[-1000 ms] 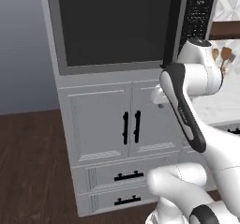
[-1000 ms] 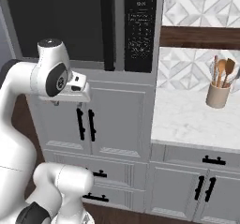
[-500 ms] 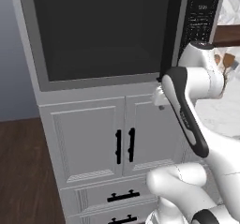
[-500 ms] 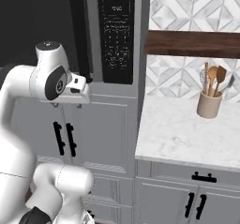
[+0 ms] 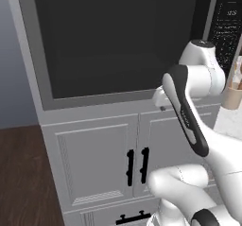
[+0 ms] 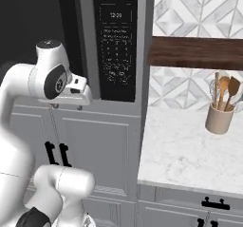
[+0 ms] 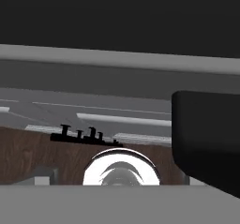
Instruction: Navigate to the microwave.
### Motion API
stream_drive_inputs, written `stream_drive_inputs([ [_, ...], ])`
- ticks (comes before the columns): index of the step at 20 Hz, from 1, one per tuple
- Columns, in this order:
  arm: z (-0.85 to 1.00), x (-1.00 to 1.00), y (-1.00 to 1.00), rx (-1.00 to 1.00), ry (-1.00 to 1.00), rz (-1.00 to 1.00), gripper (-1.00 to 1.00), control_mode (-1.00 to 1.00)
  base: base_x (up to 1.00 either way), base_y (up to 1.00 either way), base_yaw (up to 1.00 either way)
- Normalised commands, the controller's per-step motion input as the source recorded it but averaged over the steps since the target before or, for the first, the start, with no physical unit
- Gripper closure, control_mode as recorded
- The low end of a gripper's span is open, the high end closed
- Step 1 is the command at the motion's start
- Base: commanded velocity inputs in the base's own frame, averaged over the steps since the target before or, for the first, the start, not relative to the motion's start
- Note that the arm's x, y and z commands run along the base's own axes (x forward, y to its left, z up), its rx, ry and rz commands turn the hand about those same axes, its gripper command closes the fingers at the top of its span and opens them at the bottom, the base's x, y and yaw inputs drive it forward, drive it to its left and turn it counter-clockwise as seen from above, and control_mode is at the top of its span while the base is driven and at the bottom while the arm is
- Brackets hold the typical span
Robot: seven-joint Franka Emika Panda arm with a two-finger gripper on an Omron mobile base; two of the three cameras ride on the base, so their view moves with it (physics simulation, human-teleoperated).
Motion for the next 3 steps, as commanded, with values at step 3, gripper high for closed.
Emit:
stream_drive_inputs([
  [3,0.0,0.0,0.0,0.0,0.0,0.0,-1.0,1.0,0.0,0.06,0.07],
])
